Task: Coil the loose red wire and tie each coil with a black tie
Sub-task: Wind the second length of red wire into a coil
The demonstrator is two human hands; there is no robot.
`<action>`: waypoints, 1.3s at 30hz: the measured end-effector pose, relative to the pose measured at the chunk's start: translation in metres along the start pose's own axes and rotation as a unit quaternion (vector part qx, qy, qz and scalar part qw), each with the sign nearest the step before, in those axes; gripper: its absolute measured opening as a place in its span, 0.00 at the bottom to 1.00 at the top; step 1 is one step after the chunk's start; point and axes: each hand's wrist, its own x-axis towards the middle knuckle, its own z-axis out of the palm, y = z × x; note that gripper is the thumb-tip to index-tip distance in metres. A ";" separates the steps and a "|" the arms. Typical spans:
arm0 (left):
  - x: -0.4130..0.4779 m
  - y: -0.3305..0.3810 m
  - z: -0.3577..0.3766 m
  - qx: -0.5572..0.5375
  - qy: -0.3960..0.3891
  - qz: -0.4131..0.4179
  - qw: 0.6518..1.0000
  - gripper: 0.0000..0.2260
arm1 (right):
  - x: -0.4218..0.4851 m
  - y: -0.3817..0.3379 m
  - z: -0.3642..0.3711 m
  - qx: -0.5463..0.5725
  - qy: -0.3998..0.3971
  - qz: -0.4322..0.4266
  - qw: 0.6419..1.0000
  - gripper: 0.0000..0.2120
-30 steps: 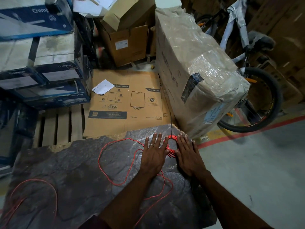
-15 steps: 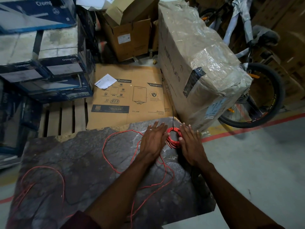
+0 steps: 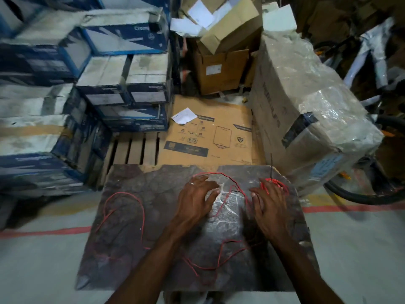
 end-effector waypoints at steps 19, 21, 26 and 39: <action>-0.167 -0.125 -0.132 0.221 -0.037 -0.165 0.960 0.31 | -0.034 -0.208 0.101 -0.088 -0.223 -0.103 0.965 0.34; -0.177 -0.136 -0.137 0.219 -0.042 -0.172 0.960 0.32 | -0.038 -0.226 0.109 -0.082 -0.230 -0.113 0.963 0.34; -0.200 -0.161 -0.151 0.228 -0.033 -0.195 0.954 0.29 | -0.048 -0.261 0.129 -0.099 -0.257 -0.143 0.951 0.33; -0.231 -0.202 -0.161 0.181 -0.106 -0.252 0.945 0.23 | -0.062 -0.314 0.169 -0.103 -0.348 -0.174 0.916 0.11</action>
